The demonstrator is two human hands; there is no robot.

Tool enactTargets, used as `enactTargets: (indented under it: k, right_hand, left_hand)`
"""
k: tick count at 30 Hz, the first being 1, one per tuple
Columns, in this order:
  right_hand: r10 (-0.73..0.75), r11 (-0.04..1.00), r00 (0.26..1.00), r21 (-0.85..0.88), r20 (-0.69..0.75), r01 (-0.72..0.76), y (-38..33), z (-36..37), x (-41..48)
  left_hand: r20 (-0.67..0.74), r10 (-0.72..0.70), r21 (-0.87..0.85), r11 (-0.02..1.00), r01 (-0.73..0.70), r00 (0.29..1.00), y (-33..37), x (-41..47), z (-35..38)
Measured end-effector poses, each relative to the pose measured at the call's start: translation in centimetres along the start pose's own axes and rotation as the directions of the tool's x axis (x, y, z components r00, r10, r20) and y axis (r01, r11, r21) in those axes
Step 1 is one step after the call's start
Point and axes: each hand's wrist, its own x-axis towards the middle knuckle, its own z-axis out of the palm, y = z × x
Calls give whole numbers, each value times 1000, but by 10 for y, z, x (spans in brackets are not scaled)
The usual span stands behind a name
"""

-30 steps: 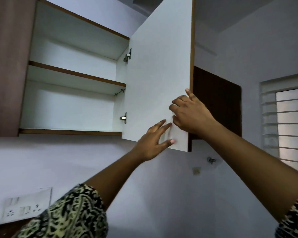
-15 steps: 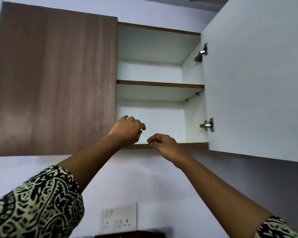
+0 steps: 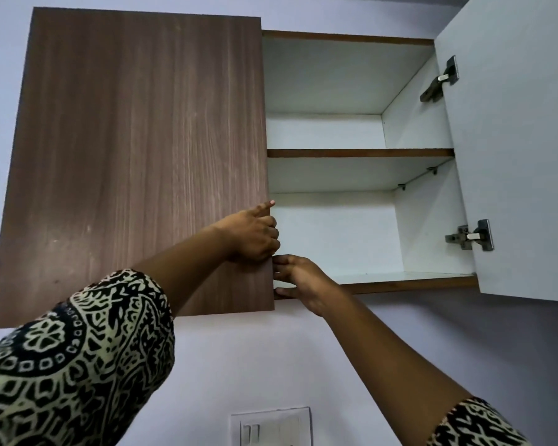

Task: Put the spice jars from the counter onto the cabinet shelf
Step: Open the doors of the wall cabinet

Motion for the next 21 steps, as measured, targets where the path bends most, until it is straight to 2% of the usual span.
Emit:
enactTargets:
  k: [3, 5, 9, 11, 16, 21]
  right_hand:
    - [-23, 997, 1000, 76, -3, 23, -3, -2, -14]
    - [-53, 993, 998, 107, 25, 50, -8, -3, -27]
    - [-110, 986, 989, 134, 96, 96, -19, 0, -56]
    - [-153, 974, 979, 189, 133, 126, -24, 8, -74]
    - [-263, 919, 937, 356, 229, 171, -40, 43, -120]
    - [-325, 895, 881, 414, 344, 169, -57, 94, -153]
  left_hand:
    - [-61, 20, -13, 1000, -20, 998, -1, -15, -13]
    - [-171, 18, -32, 999, -24, 985, -2, -29, -22]
    - [-466, 20, -48, 998, -48, 884, -6, -59, -41]
    - [-531, 31, -56, 996, -72, 847, -7, -76, -56]
    - [-496, -11, -165, 983, -82, 868, -12, -135, -106]
    - [-438, 3, -144, 987, -73, 899, -27, -192, -142]
